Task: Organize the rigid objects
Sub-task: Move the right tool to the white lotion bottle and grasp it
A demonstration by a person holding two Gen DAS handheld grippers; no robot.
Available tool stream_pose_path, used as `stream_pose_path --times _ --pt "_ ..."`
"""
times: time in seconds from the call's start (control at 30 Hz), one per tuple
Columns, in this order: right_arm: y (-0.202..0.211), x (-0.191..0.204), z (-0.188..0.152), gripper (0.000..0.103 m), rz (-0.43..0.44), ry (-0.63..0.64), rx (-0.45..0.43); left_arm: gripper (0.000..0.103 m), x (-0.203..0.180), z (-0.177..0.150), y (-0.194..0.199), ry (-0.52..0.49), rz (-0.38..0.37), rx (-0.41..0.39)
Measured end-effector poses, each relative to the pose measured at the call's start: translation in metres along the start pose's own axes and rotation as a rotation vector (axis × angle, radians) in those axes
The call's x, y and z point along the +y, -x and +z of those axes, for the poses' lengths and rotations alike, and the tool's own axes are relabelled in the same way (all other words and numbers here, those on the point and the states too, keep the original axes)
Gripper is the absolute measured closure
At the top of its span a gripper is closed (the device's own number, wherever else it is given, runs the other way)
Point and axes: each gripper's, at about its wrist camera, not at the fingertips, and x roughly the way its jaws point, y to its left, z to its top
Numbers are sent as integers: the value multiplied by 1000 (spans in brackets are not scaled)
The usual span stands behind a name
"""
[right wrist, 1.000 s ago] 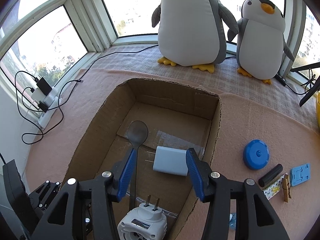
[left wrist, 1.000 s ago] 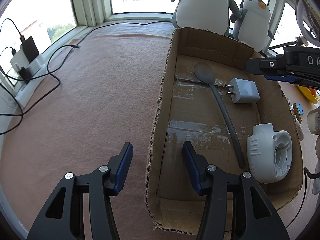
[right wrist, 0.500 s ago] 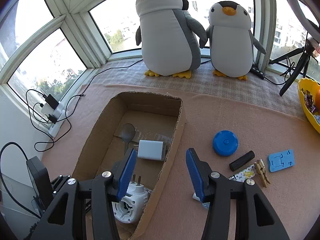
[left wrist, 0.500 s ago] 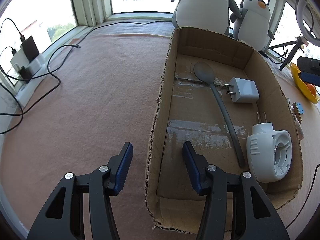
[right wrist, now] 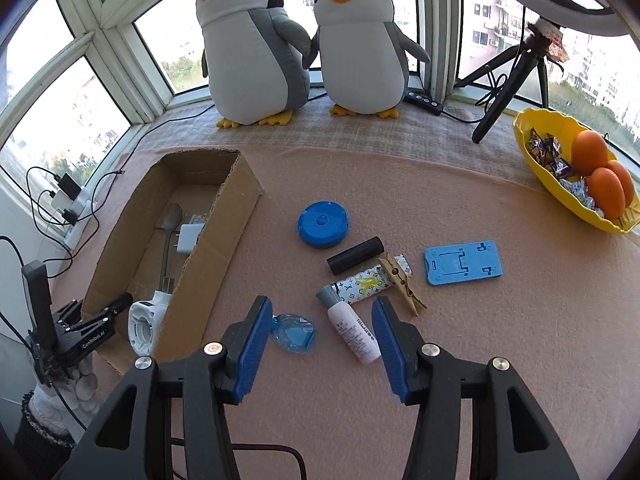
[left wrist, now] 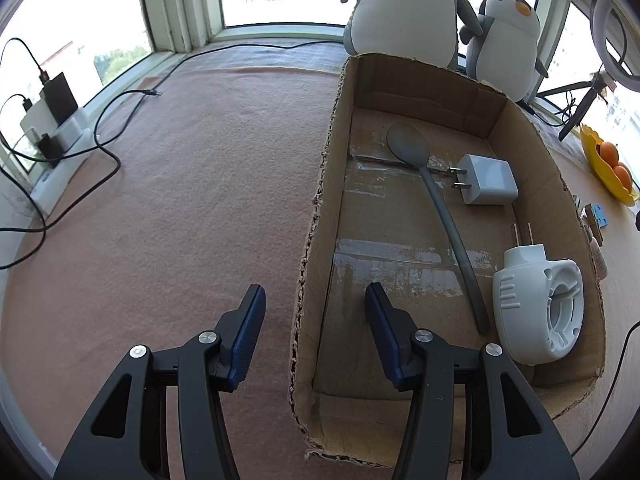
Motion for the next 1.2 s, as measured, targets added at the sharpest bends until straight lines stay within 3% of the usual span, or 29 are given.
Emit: stream_pose_path --times 0.73,1.1,1.2 --pt "-58 -1 -17 57 -88 219 170 52 1 -1 0 4 1 3" --pt "-74 7 -17 66 -126 309 205 52 3 -2 0 5 4 4" --pt "-78 7 -16 75 -118 302 216 52 3 -2 0 4 4 4"
